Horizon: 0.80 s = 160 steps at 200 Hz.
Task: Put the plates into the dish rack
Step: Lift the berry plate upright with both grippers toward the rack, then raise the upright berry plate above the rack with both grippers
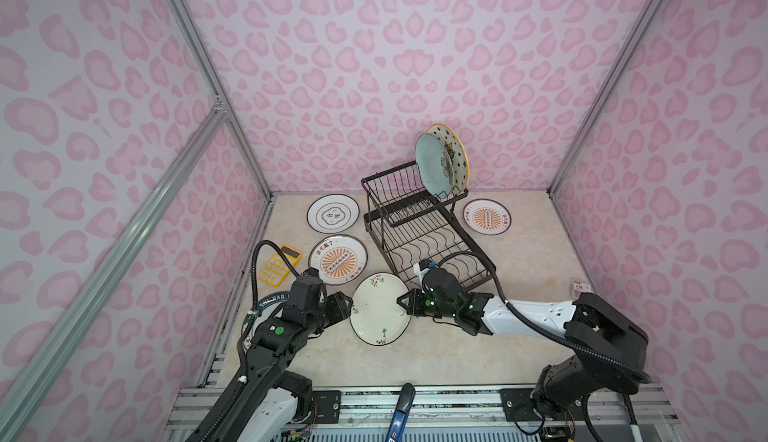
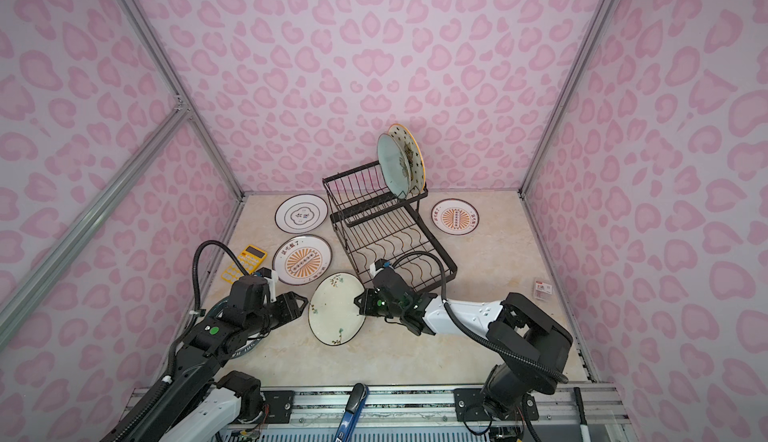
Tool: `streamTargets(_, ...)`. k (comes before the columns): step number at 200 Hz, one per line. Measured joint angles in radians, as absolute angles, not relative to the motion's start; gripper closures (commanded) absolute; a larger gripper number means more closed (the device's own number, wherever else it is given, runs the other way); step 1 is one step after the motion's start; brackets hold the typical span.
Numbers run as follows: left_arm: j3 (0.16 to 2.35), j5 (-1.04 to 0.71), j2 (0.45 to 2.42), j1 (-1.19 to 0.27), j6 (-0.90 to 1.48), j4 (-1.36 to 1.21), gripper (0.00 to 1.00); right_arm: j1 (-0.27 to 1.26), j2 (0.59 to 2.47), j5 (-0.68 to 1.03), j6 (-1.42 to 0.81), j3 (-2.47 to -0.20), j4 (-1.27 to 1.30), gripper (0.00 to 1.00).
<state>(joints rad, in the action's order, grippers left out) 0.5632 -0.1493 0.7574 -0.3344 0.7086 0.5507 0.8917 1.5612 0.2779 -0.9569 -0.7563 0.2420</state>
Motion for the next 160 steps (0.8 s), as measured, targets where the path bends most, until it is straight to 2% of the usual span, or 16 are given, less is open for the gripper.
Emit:
streamTargets(56,0.687,-0.161,0.848,-0.324,0.619,0.507,0.31,0.782,1.518,0.411,-0.923,-0.791,0.242,1.00)
streamTargets(114,0.876,-0.228,0.935,-0.289,0.503,0.453,0.31,0.681,1.417,0.508,-0.785,-0.920,0.131,1.00)
streamTargets(160,1.025,-0.324,0.994,-0.215,0.443,0.410,0.31,0.601,1.407,0.572,-0.672,-1.068,0.061,1.00)
